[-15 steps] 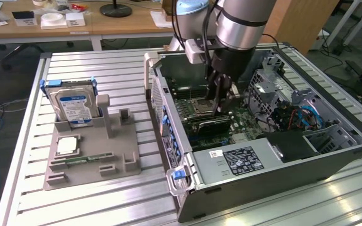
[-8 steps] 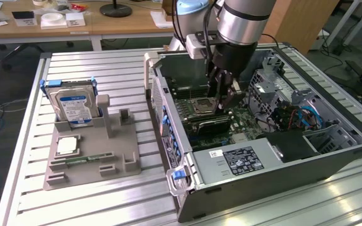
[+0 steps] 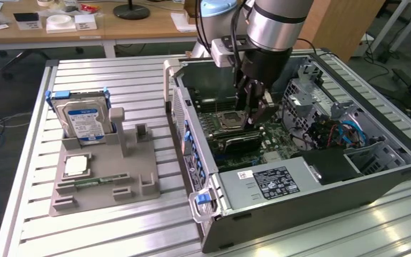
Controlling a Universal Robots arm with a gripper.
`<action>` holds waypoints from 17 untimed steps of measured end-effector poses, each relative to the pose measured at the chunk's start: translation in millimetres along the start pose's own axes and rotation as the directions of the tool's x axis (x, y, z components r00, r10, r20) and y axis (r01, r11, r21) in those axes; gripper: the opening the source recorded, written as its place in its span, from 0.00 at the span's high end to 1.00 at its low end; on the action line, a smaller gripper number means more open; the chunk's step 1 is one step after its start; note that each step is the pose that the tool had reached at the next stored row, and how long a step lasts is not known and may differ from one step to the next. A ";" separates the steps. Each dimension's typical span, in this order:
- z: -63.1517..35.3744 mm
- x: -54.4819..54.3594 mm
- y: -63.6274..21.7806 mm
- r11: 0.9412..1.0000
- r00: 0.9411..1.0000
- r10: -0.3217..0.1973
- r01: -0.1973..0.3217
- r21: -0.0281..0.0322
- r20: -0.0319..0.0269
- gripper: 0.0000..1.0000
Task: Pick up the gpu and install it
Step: 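Press down on the gpu until it lock into place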
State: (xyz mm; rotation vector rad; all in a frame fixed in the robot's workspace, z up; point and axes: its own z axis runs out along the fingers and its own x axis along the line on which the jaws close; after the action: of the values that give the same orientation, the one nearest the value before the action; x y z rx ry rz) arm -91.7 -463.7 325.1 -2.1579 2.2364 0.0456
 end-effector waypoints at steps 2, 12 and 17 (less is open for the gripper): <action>0.0 0.0 0.0 1.000 1.000 0.000 0.000 0.000 0.000 0.43; 0.0 0.0 0.0 1.000 1.000 0.000 0.000 0.000 0.000 0.68; 0.0 0.0 0.0 1.000 1.000 0.000 0.000 0.000 0.000 0.89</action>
State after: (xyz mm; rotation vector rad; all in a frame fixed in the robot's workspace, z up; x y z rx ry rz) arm -91.7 -463.7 325.1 -2.1579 2.2365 0.0456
